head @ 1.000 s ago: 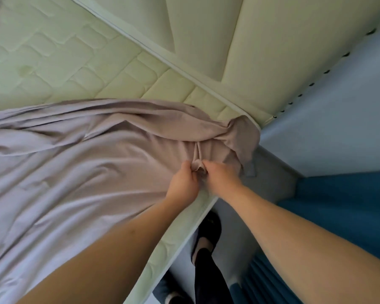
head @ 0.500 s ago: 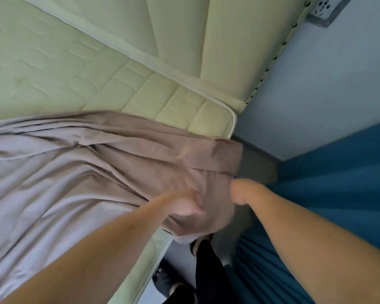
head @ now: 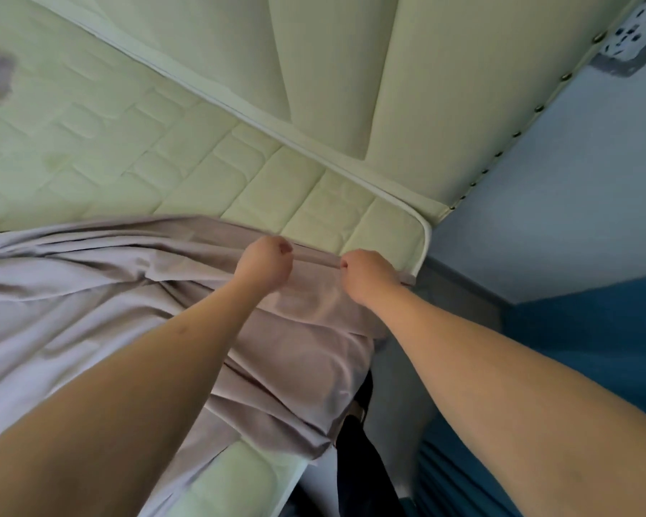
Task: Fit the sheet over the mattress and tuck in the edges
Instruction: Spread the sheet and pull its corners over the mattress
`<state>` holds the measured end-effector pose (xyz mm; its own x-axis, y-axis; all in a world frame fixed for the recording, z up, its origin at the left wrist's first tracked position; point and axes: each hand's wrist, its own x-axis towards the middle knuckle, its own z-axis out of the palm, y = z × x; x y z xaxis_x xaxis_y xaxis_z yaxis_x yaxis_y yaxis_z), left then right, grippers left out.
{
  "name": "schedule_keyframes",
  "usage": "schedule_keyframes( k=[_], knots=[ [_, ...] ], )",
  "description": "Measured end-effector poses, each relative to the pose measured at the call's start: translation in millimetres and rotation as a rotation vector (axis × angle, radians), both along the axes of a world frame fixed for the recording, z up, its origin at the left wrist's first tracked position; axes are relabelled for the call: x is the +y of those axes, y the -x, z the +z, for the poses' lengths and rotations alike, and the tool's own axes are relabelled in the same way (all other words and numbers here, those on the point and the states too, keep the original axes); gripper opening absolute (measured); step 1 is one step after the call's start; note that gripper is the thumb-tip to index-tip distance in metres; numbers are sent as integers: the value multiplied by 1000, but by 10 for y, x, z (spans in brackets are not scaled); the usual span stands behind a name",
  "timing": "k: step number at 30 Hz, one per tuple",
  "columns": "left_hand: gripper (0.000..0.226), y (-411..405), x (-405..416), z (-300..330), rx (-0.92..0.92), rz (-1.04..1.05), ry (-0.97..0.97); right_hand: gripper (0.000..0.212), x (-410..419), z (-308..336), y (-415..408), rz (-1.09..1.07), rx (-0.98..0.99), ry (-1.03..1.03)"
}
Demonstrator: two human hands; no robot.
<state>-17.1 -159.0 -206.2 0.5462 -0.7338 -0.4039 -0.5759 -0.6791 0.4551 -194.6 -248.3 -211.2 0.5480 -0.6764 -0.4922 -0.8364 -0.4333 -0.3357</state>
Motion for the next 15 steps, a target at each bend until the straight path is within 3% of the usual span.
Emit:
schedule_keyframes(
  k=[7,12,15],
  knots=[
    [34,-390,-564,-554,-45,-29,-130,23,-570,-450,-460,-1,105,-44],
    [38,-534,-772,-794,-31,-383,-376,28,-714,-615,-579,79,205,-120],
    [28,-651,-942,-682,-192,-489,-553,26,-840,-539,-631,16,121,-84]
  ],
)
